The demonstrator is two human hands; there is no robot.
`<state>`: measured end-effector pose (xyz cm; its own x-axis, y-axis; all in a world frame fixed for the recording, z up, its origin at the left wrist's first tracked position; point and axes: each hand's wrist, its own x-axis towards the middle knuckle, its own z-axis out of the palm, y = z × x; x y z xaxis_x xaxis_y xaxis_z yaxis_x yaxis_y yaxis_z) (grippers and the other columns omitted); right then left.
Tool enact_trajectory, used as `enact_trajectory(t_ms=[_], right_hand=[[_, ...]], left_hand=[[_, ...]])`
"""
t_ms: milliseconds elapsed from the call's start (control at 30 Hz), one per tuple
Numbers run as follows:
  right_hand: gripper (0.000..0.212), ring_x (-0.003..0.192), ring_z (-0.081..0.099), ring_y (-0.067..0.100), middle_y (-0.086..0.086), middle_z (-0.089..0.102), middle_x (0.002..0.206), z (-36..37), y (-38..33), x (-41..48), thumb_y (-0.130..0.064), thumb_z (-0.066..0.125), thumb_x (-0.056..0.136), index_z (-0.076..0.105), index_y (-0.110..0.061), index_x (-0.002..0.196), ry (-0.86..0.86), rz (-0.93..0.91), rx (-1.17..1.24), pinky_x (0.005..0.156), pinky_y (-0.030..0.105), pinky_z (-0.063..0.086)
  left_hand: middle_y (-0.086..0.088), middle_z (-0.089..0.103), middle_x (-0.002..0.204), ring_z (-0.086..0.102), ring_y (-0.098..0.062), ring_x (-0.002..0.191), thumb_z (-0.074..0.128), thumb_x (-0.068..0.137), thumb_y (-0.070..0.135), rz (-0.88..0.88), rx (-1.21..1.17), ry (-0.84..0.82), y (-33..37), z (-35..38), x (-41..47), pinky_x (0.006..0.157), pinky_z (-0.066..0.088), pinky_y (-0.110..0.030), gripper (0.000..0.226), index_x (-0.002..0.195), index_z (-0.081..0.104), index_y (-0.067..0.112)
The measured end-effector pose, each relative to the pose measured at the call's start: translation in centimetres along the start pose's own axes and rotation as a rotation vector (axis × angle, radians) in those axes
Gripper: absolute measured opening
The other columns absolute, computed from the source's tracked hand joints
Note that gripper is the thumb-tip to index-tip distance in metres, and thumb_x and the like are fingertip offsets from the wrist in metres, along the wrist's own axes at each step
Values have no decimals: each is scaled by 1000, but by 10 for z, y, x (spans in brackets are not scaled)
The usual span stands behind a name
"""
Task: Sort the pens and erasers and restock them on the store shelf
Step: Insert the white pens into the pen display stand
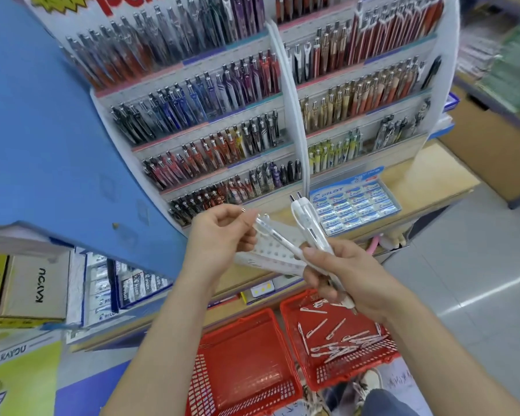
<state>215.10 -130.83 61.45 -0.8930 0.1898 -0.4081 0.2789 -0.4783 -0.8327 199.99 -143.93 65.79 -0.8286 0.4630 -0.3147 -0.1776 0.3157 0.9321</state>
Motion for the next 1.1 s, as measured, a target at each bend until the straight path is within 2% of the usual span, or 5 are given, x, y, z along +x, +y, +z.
enact_trajectory(t_ms=[167, 367, 533, 800, 1100], right_hand=[[14, 39, 31, 10, 7, 50, 59, -3, 7, 8, -19, 58, 92, 54, -10, 82, 91, -18, -10, 37, 18, 24], [18, 39, 42, 0, -14, 50, 45, -20, 15, 28, -30, 48, 98, 59, -18, 92, 342, -84, -216, 37, 11, 30], [19, 45, 29, 11, 8, 38, 65, -36, 15, 37, -19, 44, 100, 50, -12, 84, 292, -49, -114, 38, 18, 24], [31, 45, 30, 13, 10, 36, 62, -46, 20, 37, -21, 51, 98, 49, 11, 94, 165, -74, -131, 39, 20, 24], [23, 39, 21, 11, 0, 45, 57, -48, 22, 34, -24, 51, 97, 48, -7, 81, 163, -25, -24, 40, 18, 18]], left_hand=[[-7, 71, 68, 68, -19, 63, 69, 83, 8, 84, 146, -28, 4, -12, -1, 61, 54, -24, 7, 81, 72, 14], [5, 68, 64, 64, -13, 61, 71, 82, 15, 286, 478, 309, 4, -31, 7, 64, 55, -29, 12, 74, 69, 24], [1, 68, 67, 63, -20, 68, 68, 84, 25, 332, 797, 332, -18, -20, 19, 69, 52, -38, 9, 82, 73, 17], [-4, 67, 72, 60, -24, 70, 60, 89, 33, 364, 1054, 263, -43, -5, 32, 64, 48, -38, 21, 84, 69, 14], [-1, 65, 68, 59, -21, 67, 63, 88, 32, 333, 1030, 249, -45, 0, 39, 63, 48, -37, 18, 82, 70, 17]])
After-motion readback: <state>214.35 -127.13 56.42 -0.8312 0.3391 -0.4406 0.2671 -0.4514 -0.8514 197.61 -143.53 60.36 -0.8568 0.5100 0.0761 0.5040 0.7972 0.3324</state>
